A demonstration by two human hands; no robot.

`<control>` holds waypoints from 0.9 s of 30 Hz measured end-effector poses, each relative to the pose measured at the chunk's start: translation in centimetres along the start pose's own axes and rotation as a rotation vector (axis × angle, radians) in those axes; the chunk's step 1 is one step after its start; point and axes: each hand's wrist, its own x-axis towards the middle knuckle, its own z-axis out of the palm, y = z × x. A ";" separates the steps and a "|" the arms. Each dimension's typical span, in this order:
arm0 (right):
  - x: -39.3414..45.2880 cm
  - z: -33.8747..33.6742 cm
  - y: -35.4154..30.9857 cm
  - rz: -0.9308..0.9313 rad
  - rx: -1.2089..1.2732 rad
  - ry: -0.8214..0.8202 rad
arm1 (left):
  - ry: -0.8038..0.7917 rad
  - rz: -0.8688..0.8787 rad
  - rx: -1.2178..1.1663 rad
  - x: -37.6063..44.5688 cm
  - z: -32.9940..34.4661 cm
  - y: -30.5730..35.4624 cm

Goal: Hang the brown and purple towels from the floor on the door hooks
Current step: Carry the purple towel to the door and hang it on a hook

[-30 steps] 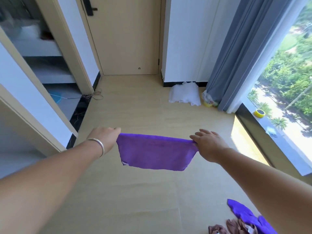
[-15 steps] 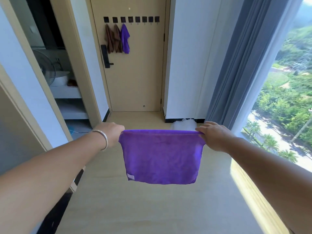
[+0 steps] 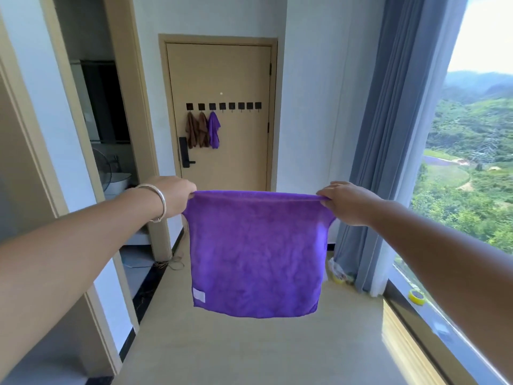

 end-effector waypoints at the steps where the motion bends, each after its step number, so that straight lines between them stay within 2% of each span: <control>1: -0.1 -1.2 0.0 -0.010 -0.007 0.017 | 0.015 -0.005 0.005 0.0 -1.2 -0.2; 8: -1.0 -8.5 0.8 -0.040 -0.051 0.135 | 0.126 -0.027 0.044 -0.1 -7.4 -1.3; 13: -1.8 -12.0 1.8 -0.030 -0.061 0.170 | 0.183 -0.012 -0.025 -0.6 -11.4 -0.8; 21: -2.6 -13.9 3.5 -0.021 -0.055 0.207 | 0.196 -0.023 -0.026 -0.6 -14.6 0.6; 27: -1.6 -12.5 4.1 -0.047 -0.032 0.196 | 0.184 -0.041 -0.040 -0.3 -13.2 1.2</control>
